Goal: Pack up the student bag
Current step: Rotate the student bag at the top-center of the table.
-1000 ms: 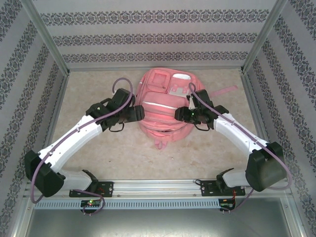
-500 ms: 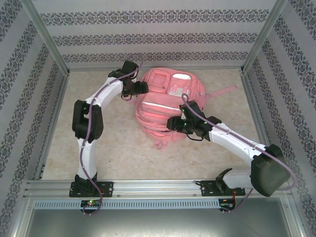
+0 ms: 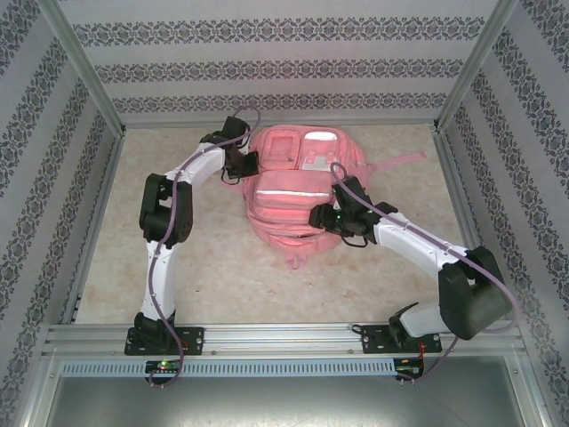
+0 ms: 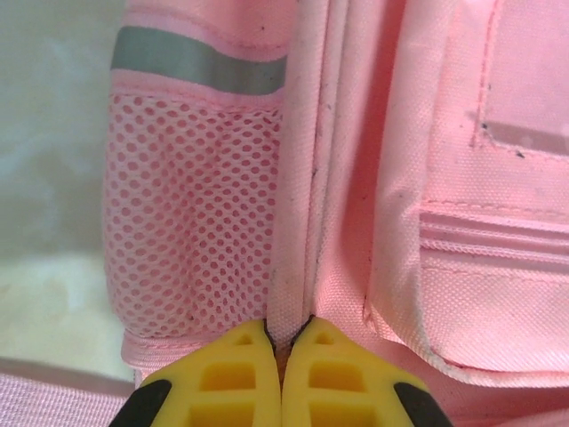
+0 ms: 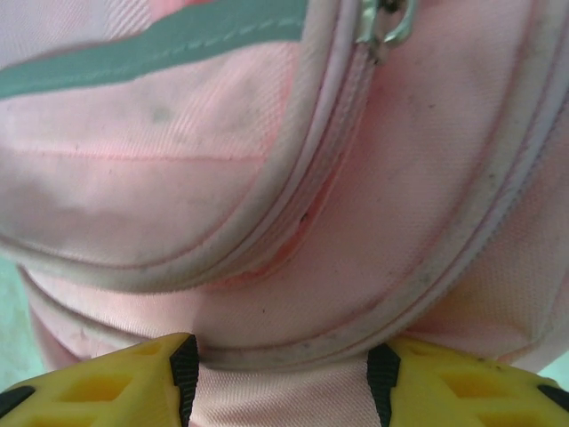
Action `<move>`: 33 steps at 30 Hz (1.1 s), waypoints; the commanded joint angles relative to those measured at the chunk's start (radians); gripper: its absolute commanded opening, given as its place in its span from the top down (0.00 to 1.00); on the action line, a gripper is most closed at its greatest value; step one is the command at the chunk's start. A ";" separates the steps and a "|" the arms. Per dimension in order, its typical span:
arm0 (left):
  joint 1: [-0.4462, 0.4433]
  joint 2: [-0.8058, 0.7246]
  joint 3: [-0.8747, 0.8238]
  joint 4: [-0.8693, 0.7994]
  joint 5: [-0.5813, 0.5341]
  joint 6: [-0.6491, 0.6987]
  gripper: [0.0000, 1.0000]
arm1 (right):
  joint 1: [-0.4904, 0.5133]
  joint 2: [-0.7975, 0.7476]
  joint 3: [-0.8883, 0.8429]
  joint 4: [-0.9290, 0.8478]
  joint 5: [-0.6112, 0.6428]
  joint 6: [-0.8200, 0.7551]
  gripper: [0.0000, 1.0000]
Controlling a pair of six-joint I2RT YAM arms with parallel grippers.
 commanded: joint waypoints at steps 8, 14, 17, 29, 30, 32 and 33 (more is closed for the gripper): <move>-0.019 -0.362 -0.538 0.102 -0.049 -0.222 1.00 | -0.252 0.261 0.245 -0.087 0.021 -0.198 0.43; -0.160 -0.470 -0.650 0.185 -0.079 -0.422 1.00 | -0.345 0.403 0.467 -0.142 -0.021 -0.242 0.44; -0.239 -0.483 -0.654 0.242 -0.087 -0.514 1.00 | -0.349 0.416 0.534 -0.174 -0.004 -0.262 0.44; -0.317 -0.637 -0.662 0.078 -0.237 -0.470 0.46 | -0.245 0.117 0.321 -0.143 0.021 -0.217 0.42; -0.315 -0.655 -0.679 0.069 -0.246 -0.467 0.45 | -0.228 0.087 0.292 -0.132 0.027 -0.206 0.42; -0.311 -0.700 -0.724 0.063 -0.260 -0.461 0.45 | -0.179 0.027 0.221 -0.092 0.030 -0.193 0.42; -0.307 -0.715 -0.744 0.065 -0.268 -0.460 0.45 | -0.155 0.004 0.196 -0.074 0.035 -0.188 0.42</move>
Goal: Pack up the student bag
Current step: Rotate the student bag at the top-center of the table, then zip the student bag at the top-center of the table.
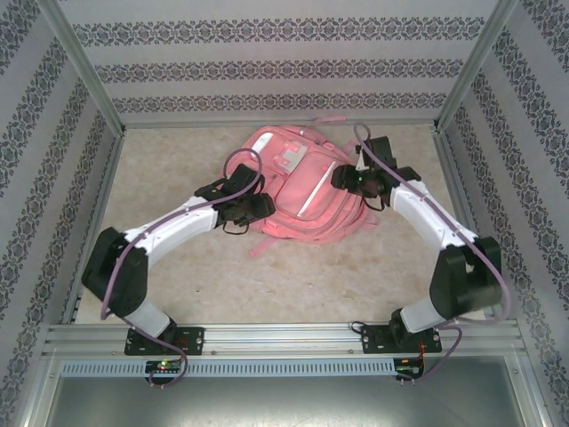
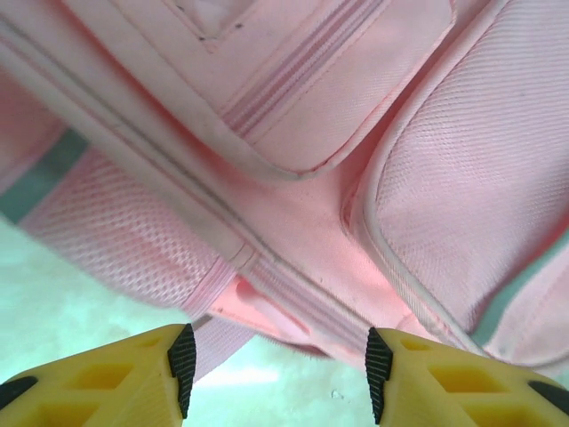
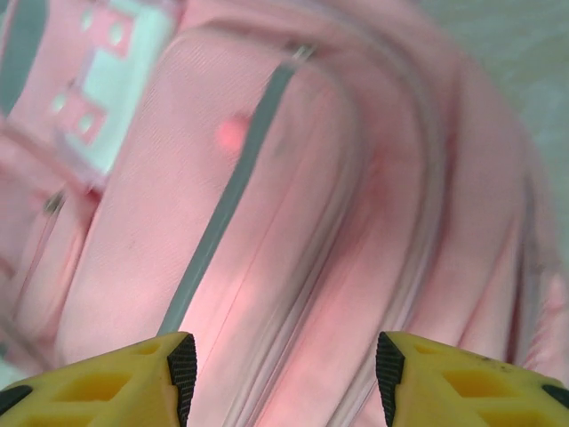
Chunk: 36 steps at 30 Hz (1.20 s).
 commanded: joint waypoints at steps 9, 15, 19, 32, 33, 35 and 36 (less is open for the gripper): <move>0.095 -0.044 -0.186 0.017 -0.044 -0.013 0.44 | 0.254 -0.127 -0.212 0.187 0.048 0.006 0.44; 0.150 0.022 -0.191 0.044 -0.012 -0.060 0.45 | 0.347 -0.118 -0.270 0.262 0.012 0.011 0.45; 0.171 0.061 -0.195 0.105 -0.008 -0.054 0.42 | 0.406 -0.115 -0.325 0.299 0.014 0.015 0.46; 0.198 0.233 -0.177 0.395 0.150 -0.038 0.50 | 0.507 -0.128 -0.372 0.275 0.163 0.099 0.45; 0.200 0.244 -0.168 0.395 0.153 -0.035 0.60 | 0.514 -0.118 -0.367 0.270 0.169 0.104 0.45; 0.200 0.250 -0.150 0.385 0.151 -0.031 0.83 | 0.534 -0.085 -0.346 0.245 0.202 0.099 0.45; 0.200 0.245 -0.143 0.374 0.149 -0.030 0.92 | 0.542 -0.070 -0.337 0.235 0.218 0.093 0.45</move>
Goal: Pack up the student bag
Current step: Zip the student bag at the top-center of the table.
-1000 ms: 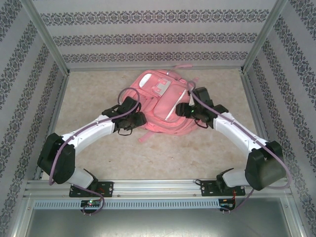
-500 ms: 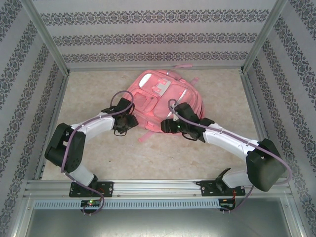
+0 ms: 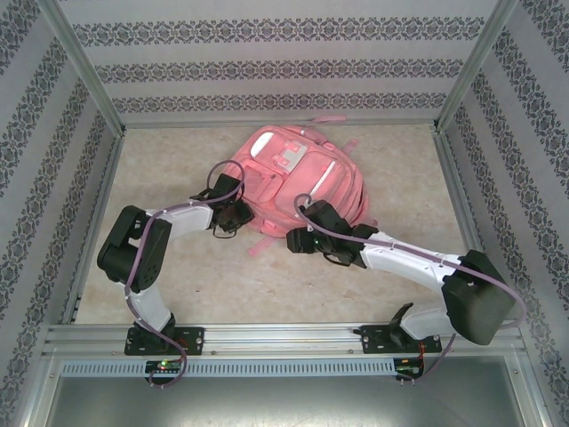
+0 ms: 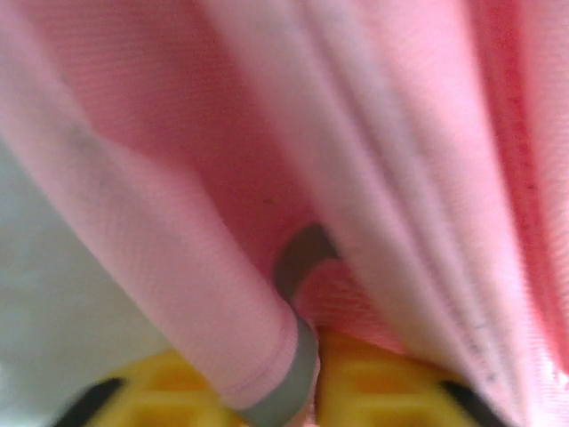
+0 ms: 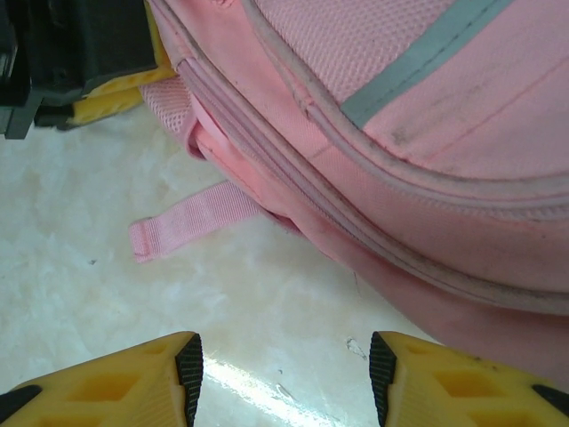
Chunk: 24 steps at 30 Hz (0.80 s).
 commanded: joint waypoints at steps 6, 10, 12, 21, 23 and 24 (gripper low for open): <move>0.007 -0.093 0.071 -0.087 -0.008 0.041 1.00 | 0.030 0.118 0.139 -0.122 0.203 -0.050 0.43; 0.007 -0.174 0.086 -0.146 0.014 0.040 1.00 | 0.018 0.191 0.245 -0.218 0.325 -0.108 0.40; 0.007 -0.199 0.092 -0.168 0.029 0.035 1.00 | 0.011 0.224 0.281 -0.233 0.348 -0.144 0.38; 0.005 -0.268 0.088 -0.193 0.088 0.025 1.00 | -0.072 0.348 0.422 -0.298 0.482 -0.266 0.30; 0.005 -0.274 0.080 -0.195 0.088 0.023 1.00 | -0.098 0.342 0.440 -0.302 0.487 -0.290 0.30; 0.005 -0.275 0.070 -0.187 0.092 0.019 1.00 | -0.110 0.335 0.448 -0.303 0.490 -0.300 0.30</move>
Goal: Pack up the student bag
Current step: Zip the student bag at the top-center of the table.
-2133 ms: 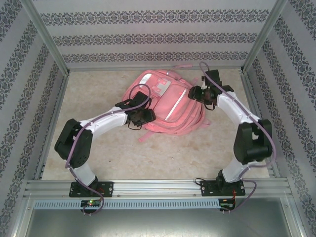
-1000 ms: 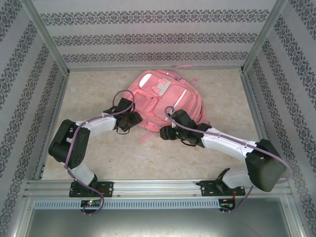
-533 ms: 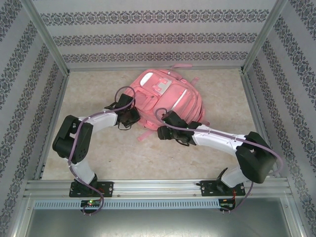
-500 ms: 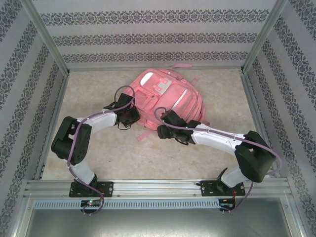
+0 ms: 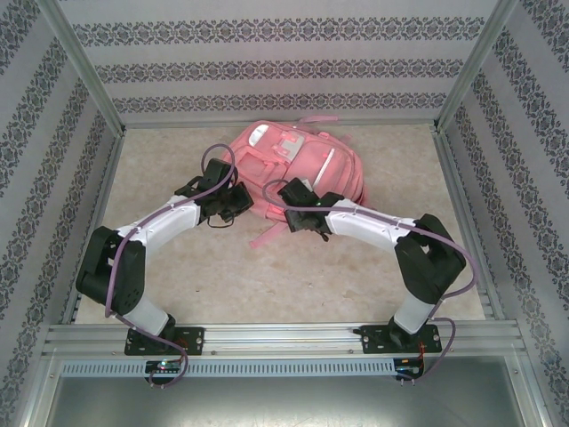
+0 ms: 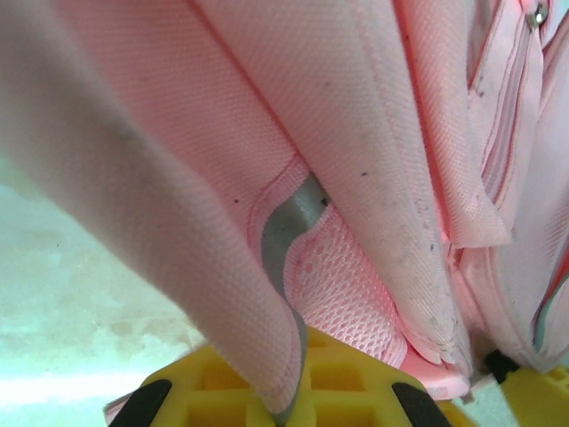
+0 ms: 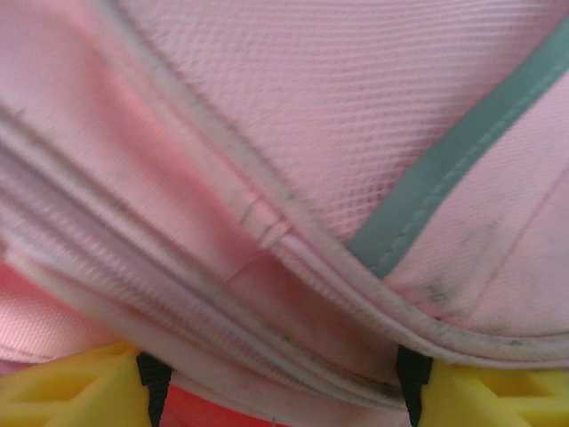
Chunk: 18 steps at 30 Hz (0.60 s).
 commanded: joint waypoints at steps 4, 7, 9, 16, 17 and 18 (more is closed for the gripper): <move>0.002 -0.039 -0.022 0.008 0.048 -0.032 1.00 | -0.081 -0.064 0.038 0.019 0.046 -0.089 0.30; -0.003 -0.002 -0.023 0.056 0.056 -0.064 1.00 | -0.060 -0.151 -0.034 0.101 -0.011 -0.093 0.32; -0.007 0.026 -0.018 0.087 0.053 -0.081 1.00 | -0.032 -0.231 -0.138 0.229 -0.059 -0.091 0.31; -0.015 0.107 0.007 0.140 0.047 -0.107 1.00 | 0.115 -0.337 -0.380 0.495 -0.016 -0.075 0.35; -0.015 0.114 0.007 0.154 0.046 -0.109 1.00 | 0.136 -0.327 -0.383 0.496 -0.004 -0.066 0.39; -0.018 0.123 0.008 0.166 0.044 -0.110 1.00 | 0.154 -0.316 -0.392 0.509 -0.007 -0.056 0.42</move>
